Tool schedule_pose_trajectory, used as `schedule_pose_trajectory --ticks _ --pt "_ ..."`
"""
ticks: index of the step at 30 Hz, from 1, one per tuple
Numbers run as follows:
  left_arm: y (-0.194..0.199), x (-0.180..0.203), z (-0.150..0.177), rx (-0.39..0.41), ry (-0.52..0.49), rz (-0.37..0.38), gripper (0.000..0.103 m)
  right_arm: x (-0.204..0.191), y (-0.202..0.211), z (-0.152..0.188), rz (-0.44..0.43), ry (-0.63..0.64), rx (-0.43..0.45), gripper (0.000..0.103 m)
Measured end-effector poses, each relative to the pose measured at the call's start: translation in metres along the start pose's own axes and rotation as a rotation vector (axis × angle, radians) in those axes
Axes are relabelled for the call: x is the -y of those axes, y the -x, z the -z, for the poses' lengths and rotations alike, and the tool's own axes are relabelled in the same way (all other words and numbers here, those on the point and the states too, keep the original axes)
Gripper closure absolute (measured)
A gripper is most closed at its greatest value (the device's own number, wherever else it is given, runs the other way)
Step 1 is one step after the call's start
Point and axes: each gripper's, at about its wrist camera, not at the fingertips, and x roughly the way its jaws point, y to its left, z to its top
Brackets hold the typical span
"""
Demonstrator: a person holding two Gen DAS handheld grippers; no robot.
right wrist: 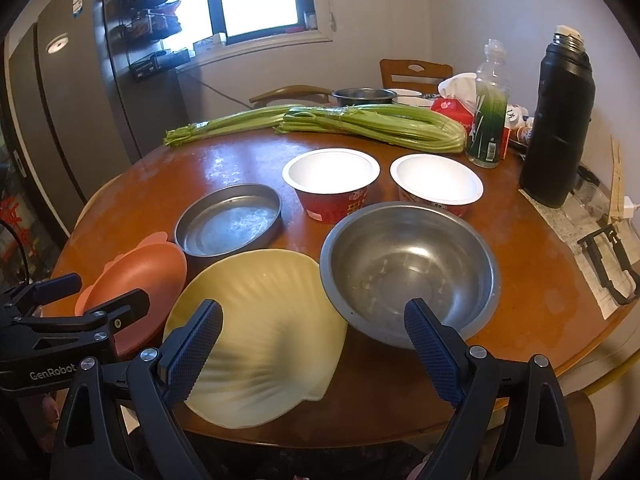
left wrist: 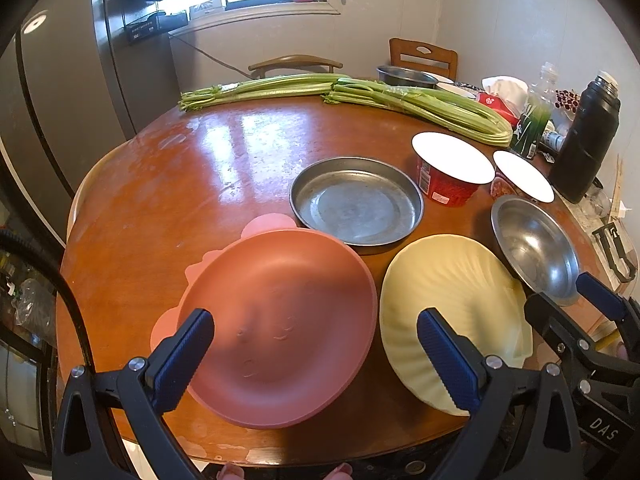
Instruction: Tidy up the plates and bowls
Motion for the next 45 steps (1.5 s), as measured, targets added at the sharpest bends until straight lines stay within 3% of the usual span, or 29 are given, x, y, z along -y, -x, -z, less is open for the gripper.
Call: schedule_pose_trajectory --ticks 45 --pt "0.003 -0.012 0.0 0.008 0.033 -0.003 0.001 -0.011 -0.008 -0.006 -0.017 0.035 -0.012 0.011"
